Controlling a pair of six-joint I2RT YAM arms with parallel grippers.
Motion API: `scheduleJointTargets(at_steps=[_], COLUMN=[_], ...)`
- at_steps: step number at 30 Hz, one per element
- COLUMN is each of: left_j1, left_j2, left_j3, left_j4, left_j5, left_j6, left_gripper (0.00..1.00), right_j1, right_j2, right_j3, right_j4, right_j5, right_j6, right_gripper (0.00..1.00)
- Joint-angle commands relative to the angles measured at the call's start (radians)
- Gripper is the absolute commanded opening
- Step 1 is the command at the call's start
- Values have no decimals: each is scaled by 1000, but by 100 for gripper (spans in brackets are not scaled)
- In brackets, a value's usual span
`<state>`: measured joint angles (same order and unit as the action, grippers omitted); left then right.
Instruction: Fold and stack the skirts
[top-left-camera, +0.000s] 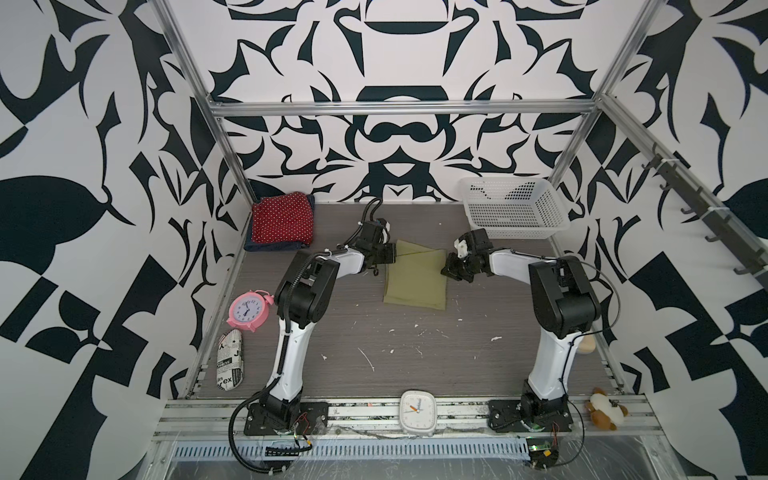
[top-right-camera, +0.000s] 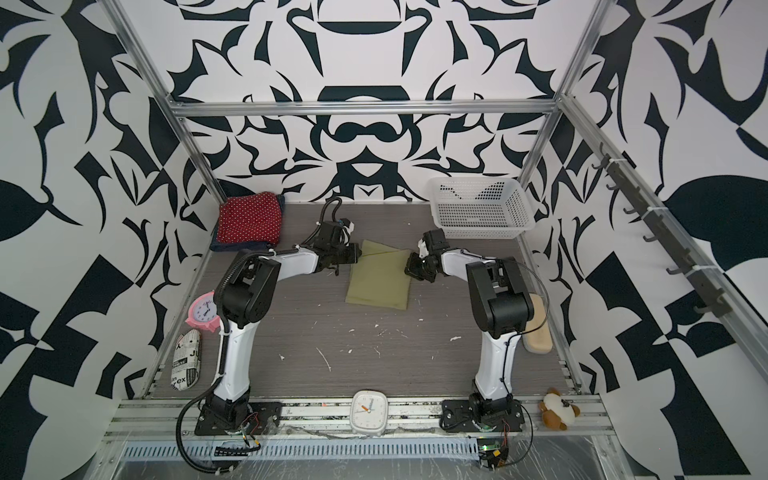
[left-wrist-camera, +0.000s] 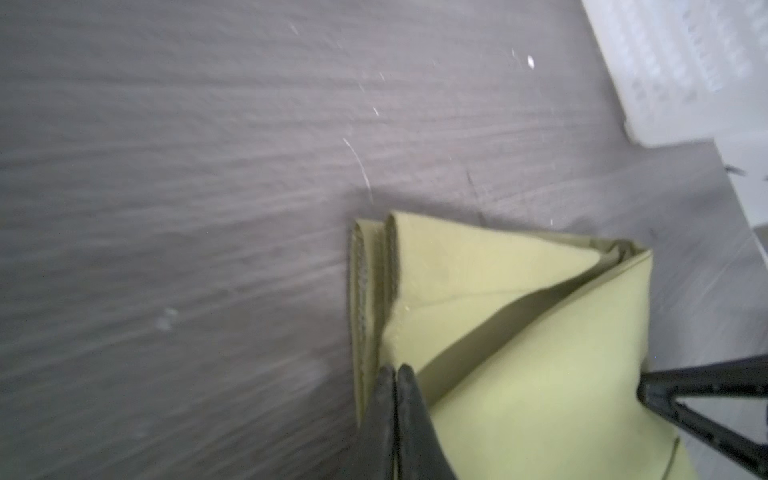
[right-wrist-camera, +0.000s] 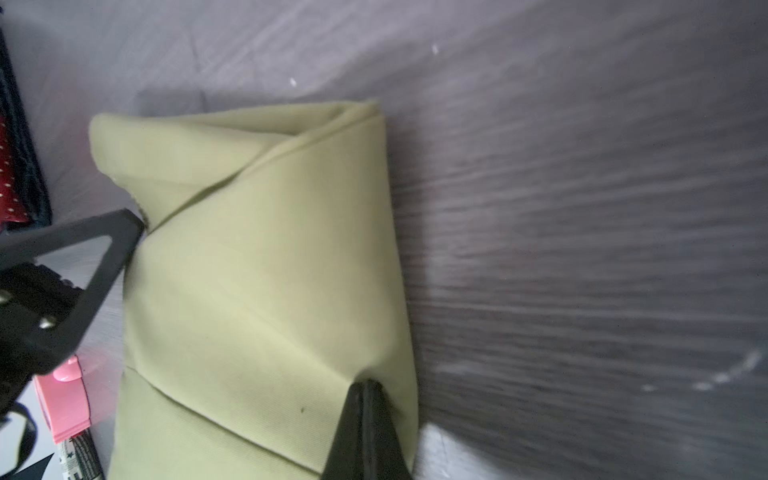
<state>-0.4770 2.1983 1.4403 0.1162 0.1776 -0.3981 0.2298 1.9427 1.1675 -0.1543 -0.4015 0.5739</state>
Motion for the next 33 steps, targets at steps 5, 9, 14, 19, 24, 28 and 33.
scheduleJointTargets(at_steps=[5, 9, 14, 19, 24, 28, 33], left_j1=[-9, -15, -27, -85, -99, -116, -127], left_j2=[-261, -412, -414, -365, -318, -260, -219], left_j3=[-178, -353, -420, -408, -411, -397, -405], left_j4=[22, 103, 39, -29, 22, 53, 96], left_j5=[-104, -112, -68, -91, -36, -20, -17], left_j6=[-40, -92, -174, -170, -184, -195, -199], left_gripper=[43, 93, 99, 96, 91, 88, 72], right_j1=[3, 7, 11, 33, 77, 104, 117], right_j2=[-170, -283, -384, -424, -406, -368, -326], right_j3=[7, -63, -157, -196, -195, -180, -170], right_j4=[-25, -27, -33, -42, -41, -29, -2], right_j5=[-3, -8, 3, 7, 9, 10, 1], right_j6=[9, 6, 4, 3, 1, 5, 16], right_gripper=[0, 7, 9, 9, 10, 10, 10])
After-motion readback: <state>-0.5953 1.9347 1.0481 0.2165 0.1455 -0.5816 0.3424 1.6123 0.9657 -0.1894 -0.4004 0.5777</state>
